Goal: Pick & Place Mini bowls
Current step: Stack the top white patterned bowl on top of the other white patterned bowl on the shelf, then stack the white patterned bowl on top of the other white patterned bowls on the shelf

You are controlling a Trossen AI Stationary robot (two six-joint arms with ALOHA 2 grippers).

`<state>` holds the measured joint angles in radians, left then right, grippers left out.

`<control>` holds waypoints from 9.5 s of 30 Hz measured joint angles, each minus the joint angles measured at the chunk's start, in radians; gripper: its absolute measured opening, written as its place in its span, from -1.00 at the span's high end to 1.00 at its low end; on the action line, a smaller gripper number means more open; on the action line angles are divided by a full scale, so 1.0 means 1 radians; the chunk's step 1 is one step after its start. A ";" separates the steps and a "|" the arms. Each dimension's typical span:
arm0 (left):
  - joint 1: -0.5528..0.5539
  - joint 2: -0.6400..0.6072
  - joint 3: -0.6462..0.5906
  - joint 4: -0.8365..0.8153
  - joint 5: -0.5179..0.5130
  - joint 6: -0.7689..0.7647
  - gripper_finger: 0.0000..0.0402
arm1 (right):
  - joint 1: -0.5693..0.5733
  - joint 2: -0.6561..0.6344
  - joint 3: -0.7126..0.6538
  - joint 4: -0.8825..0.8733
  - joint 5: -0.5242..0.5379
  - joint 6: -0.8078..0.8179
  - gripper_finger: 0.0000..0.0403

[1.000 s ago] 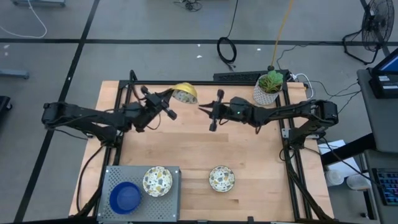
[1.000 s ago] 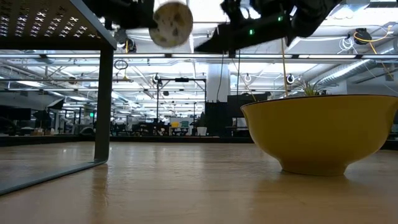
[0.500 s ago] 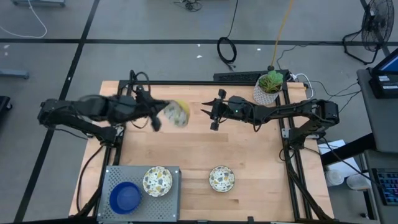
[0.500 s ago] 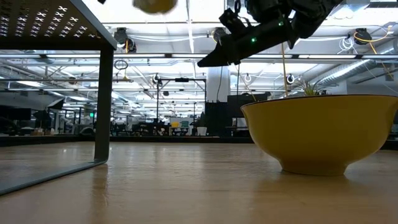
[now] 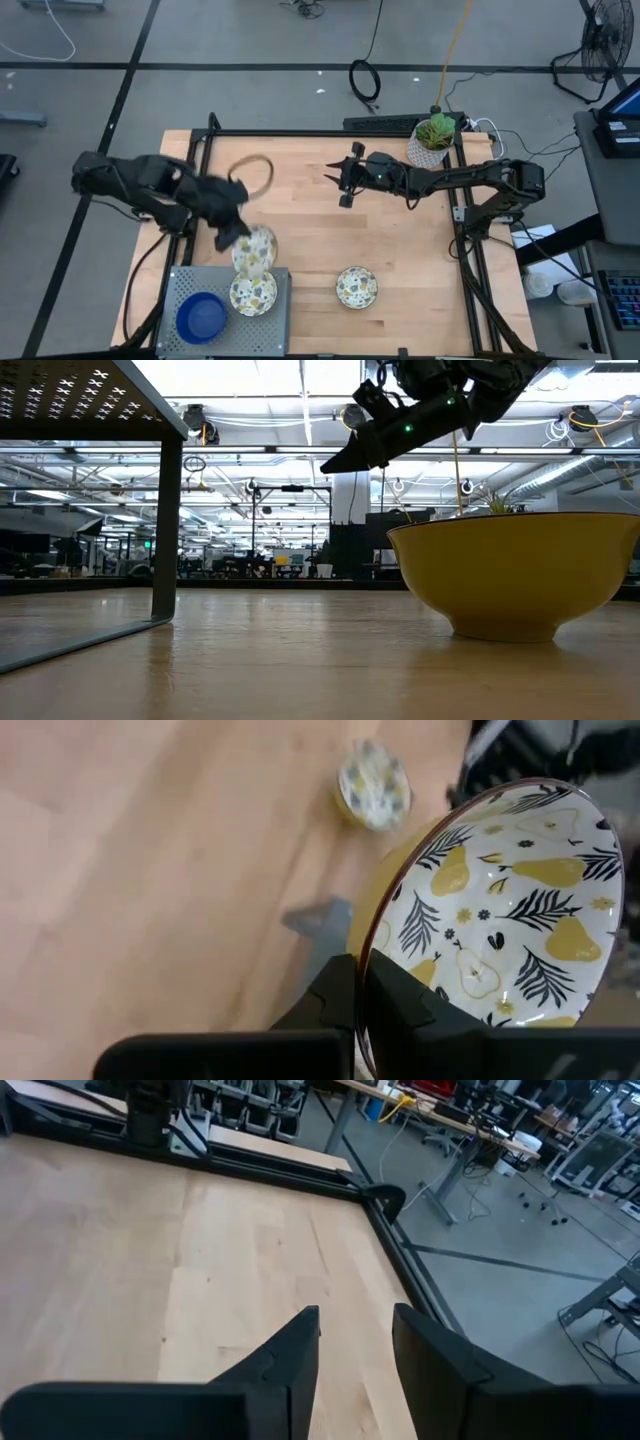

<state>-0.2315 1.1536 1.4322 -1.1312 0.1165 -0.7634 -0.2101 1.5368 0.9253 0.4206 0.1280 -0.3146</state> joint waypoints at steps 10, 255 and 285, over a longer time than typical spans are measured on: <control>-0.153 0.206 -0.001 -0.043 0.019 -0.139 0.96 | -0.032 0.000 0.000 -0.008 0.000 -0.005 0.43; 0.600 -0.242 -0.778 1.202 0.013 0.618 0.40 | -0.007 0.106 0.024 -0.516 -0.157 0.460 0.98; 0.537 0.029 -0.777 1.395 -0.066 0.462 0.40 | -0.009 0.108 0.023 0.071 0.426 -0.039 1.00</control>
<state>0.3050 1.1830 0.6552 0.2634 0.0506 -0.3018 -0.2195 1.6451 0.9485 0.4916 0.5537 -0.3537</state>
